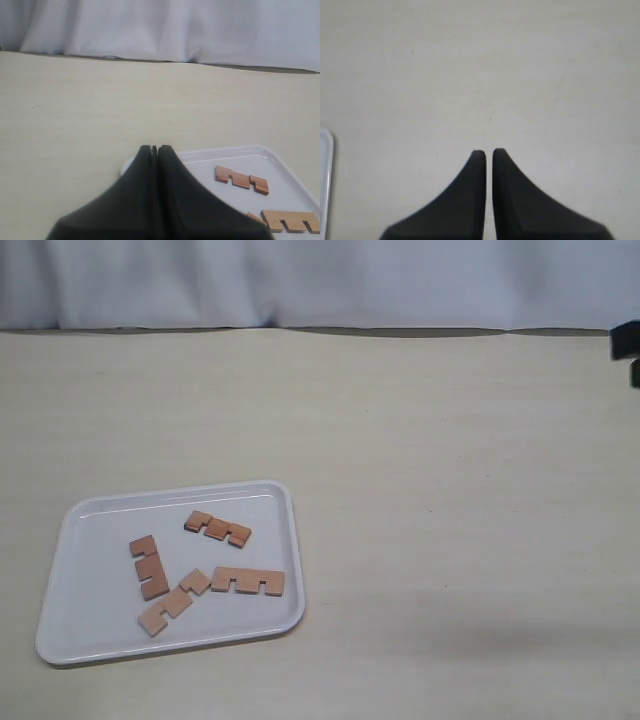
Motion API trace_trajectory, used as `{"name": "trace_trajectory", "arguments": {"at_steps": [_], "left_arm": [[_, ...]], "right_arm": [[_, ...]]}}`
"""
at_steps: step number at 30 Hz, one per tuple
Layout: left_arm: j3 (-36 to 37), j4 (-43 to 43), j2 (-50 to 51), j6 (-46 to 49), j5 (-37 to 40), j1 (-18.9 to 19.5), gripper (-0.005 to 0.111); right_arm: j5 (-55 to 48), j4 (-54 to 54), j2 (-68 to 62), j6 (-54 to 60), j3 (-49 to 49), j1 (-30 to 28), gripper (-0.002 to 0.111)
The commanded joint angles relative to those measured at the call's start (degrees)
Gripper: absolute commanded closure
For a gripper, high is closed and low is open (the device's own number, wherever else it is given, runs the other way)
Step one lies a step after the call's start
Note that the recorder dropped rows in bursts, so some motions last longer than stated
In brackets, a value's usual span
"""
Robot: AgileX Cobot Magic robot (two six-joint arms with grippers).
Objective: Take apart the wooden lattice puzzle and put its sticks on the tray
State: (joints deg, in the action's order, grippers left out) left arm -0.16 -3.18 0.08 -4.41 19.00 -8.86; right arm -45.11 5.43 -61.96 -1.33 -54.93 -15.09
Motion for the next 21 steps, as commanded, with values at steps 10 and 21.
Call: {"name": "trace_trajectory", "arguments": {"at_steps": [10,21], "left_arm": [[0.16,0.16,-0.08,-0.42,-0.37,-0.06,0.107],[0.16,0.16,-0.08,-0.42,-0.37,-0.06,0.107]], "right_arm": [[25.0,-1.56,29.47,-0.75,21.93,8.72,0.104],[34.66,-3.29,55.9,-1.26,30.88,8.58,0.104]]}}
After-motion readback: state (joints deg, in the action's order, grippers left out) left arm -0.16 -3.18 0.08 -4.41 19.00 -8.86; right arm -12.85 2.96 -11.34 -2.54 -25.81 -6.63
